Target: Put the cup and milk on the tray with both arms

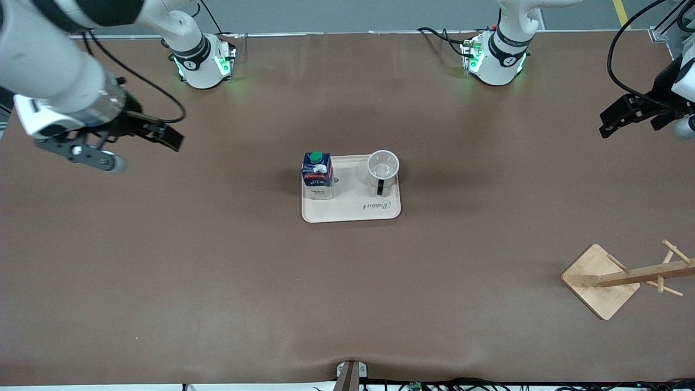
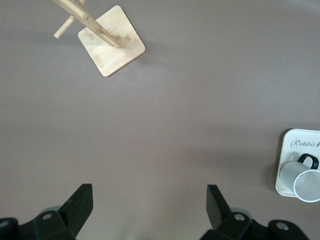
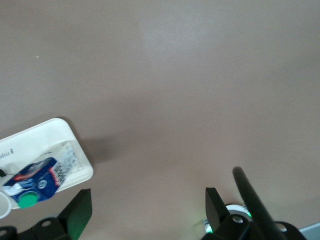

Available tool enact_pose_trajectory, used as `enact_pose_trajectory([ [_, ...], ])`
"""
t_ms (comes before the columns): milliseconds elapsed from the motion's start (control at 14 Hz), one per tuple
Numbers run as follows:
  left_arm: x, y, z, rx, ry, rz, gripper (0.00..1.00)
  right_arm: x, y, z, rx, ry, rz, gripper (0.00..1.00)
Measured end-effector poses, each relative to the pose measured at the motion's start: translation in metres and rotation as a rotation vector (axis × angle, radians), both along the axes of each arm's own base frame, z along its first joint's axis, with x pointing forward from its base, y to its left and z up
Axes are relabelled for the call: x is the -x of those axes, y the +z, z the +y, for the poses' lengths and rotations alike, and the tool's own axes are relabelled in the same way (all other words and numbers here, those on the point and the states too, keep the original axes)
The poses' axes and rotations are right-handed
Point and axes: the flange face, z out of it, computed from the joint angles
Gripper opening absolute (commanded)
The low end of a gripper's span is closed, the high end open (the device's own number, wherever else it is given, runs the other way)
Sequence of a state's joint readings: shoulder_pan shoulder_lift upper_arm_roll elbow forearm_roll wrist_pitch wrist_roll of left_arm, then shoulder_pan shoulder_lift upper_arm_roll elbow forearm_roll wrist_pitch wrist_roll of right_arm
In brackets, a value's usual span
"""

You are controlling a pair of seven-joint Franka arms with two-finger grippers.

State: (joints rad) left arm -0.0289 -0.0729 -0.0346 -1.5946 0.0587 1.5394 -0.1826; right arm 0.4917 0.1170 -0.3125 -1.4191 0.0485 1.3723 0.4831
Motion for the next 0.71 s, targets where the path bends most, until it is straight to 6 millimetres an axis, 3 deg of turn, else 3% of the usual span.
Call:
enact_pose_trajectory([
  [214, 0.001, 0.000, 0.000, -0.001, -0.002, 0.009, 1.00, 0.007, -0.007, -0.105, -0.069, 0.094, -0.041, 1.00],
  [357, 0.002, -0.001, 0.000, -0.001, -0.001, 0.021, 1.00, 0.014, -0.010, -0.152, -0.090, 0.151, -0.051, 1.00],
  [500, 0.003, -0.002, 0.000, -0.002, -0.001, 0.028, 1.00, 0.017, -0.012, -0.168, -0.094, 0.196, -0.044, 1.00],
  [714, 0.004, -0.003, 0.002, -0.014, -0.022, 0.040, 1.00, 0.016, -0.001, -0.166, -0.048, 0.221, -0.060, 1.00],
])
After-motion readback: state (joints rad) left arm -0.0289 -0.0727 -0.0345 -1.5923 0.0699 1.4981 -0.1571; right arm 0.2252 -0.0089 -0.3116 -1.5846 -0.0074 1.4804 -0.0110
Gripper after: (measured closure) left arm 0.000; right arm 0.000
